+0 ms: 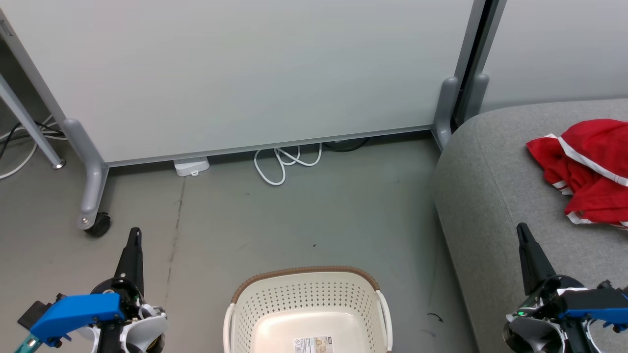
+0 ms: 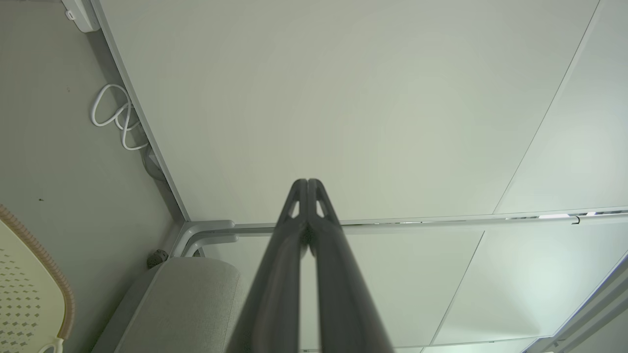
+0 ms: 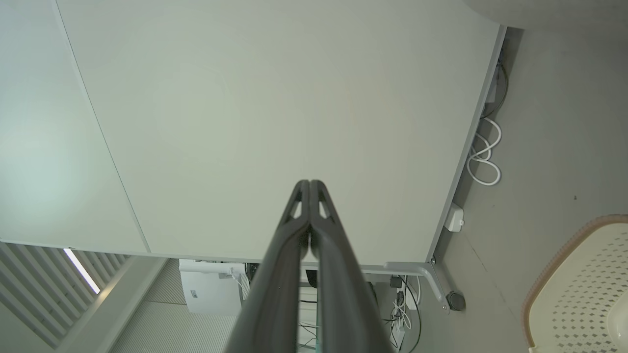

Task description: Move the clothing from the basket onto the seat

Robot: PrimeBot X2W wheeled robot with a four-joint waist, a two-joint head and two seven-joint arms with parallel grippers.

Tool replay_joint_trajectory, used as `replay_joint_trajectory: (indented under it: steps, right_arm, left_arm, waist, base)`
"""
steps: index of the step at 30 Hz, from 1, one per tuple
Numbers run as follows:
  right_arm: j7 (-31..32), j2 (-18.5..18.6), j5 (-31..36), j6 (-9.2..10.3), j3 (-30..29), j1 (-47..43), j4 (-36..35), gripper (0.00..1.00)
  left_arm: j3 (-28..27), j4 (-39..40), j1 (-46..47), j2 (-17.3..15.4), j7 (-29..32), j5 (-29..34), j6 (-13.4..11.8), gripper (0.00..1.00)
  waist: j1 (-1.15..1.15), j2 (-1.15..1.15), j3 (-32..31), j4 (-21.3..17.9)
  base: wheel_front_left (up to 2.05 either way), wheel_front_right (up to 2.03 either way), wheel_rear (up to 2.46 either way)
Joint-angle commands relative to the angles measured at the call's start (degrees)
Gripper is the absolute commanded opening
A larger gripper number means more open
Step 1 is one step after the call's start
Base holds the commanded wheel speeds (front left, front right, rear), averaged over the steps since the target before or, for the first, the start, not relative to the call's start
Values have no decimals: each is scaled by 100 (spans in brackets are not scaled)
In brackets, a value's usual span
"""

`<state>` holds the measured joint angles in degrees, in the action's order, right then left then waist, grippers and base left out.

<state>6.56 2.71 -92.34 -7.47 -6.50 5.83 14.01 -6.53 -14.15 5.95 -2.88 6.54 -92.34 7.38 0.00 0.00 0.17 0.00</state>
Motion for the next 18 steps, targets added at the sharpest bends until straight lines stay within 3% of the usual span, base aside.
replay_joint_trajectory:
  steps: [1, 18]
  right_arm:
    - [15, 31, -15, -4, -8, 69, 9, 0]
    - [14, 31, -15, -4, -7, 66, 8, 0]
  left_arm:
    - [-14, 21, 46, 1, 20, -13, 21, 0]
    - [-13, 21, 46, 1, 19, -14, 21, 0]
  waist:
    - [0, 0, 0, 0]
    - [0, 0, 0, 0]
  base:
    - [0, 0, 0]
    - [0, 0, 0]
